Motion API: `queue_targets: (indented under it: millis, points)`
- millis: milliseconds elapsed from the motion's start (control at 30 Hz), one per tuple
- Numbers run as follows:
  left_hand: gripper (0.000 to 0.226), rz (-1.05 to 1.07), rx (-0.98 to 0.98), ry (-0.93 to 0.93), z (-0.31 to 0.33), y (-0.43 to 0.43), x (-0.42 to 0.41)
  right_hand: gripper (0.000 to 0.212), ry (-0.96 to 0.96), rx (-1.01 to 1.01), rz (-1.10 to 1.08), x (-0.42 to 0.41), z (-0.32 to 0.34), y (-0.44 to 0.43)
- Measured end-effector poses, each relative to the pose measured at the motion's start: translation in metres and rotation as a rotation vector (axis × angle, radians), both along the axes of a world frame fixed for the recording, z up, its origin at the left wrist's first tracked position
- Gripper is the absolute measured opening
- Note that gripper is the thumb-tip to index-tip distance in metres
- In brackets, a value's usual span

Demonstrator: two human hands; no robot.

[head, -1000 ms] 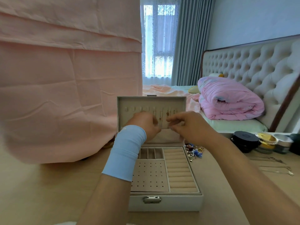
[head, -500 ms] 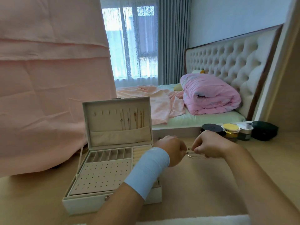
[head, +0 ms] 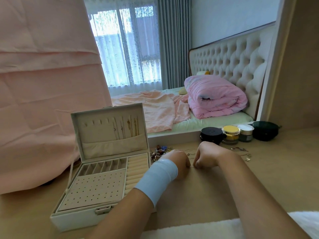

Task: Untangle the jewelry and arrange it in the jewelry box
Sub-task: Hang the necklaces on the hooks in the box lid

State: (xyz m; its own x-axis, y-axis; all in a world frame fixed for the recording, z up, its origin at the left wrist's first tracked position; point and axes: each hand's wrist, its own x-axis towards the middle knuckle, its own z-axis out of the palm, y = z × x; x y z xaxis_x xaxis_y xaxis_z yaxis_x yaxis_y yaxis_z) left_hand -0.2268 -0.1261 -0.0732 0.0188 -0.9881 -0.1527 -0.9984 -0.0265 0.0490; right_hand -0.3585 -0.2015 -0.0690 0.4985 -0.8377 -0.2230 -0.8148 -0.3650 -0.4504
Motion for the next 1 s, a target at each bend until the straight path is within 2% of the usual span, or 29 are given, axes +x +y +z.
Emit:
queue_targets:
  millis: [300,500,567,700,767,867,1000]
  points:
    - [0.022,0.005,-0.09,-0.082,0.002,-0.004,-0.003,0.017,0.055,0.019,0.028,0.002,0.005,0.006]
    - [0.025,-0.119,-0.154,-0.363,-0.004,-0.001,-0.01,0.02,0.032,0.007,0.034,0.003,0.004,0.005]
    - [0.026,-0.107,-0.148,-0.363,-0.005,0.001,-0.009,0.022,0.031,0.022,0.051,0.004,0.004,0.007]
    - [0.033,0.04,-0.2,-0.049,0.006,0.01,0.001,0.018,-0.038,0.076,0.123,0.004,0.015,0.015]
    - [0.025,0.099,-0.26,0.131,0.014,0.016,0.009,0.012,-0.121,0.121,0.152,0.006,0.022,0.02]
    - [0.015,0.193,-0.285,0.496,0.023,0.022,0.026,0.018,-0.287,0.198,0.176,0.01,0.031,0.027]
    - [0.018,0.225,-0.26,1.003,0.031,0.029,0.047,0.022,-0.508,0.273,0.214,0.015,0.042,0.033]
